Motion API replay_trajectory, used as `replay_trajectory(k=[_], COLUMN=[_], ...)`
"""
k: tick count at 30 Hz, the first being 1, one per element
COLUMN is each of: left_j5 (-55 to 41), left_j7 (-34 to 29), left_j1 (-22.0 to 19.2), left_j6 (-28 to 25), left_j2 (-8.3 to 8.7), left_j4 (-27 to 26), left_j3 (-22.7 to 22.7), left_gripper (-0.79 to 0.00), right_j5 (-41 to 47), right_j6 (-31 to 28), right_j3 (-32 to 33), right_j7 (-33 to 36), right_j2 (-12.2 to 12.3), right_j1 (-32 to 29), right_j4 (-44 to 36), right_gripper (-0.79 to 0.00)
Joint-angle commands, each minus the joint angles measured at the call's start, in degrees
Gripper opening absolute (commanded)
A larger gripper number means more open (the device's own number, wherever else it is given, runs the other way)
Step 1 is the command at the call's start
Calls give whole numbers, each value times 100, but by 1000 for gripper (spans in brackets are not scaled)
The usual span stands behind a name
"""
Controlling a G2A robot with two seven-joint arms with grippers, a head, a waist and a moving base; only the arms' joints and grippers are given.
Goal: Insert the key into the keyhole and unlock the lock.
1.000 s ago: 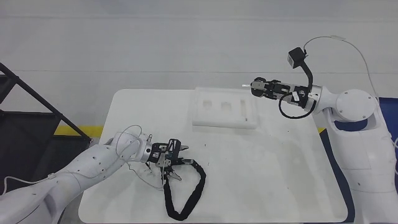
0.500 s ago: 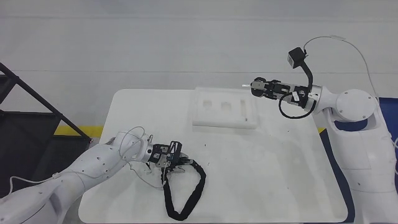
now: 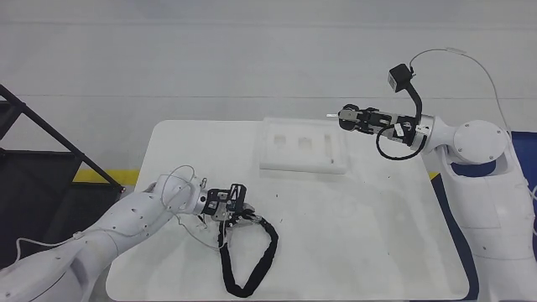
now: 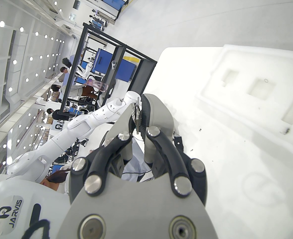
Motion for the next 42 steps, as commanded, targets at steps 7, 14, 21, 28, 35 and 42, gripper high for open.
replay_trajectory(k=[7, 14, 21, 28, 35, 42], left_j5=[-582, -1022, -1486, -1859, -1962, -2117], left_j7=[-109, 84, 538, 994, 1728, 2196], left_j1=[69, 307, 626, 874, 971, 991], left_j6=[-272, -283, 27, 336, 506, 560], left_j2=[76, 248, 423, 478, 357, 212], left_j4=[-141, -483, -874, -1274, -1476, -1398], left_j3=[-380, -793, -1313, -1740, -1885, -1877], left_gripper=[-785, -785, -785, -785, -785, -785], right_j5=[0, 23, 76, 258, 61, 20], right_j6=[0, 203, 799, 1299, 1577, 1585], right_j3=[0, -144, -351, -438, -525, -529], right_j7=[0, 36, 485, 855, 1151, 1146], right_j2=[0, 0, 30, 72, 140, 147], right_j1=[0, -113, -14, 38, 91, 93], right_j4=[0, -77, -167, -421, -787, -805], right_gripper=[-785, -785, -785, -785, -785, -785])
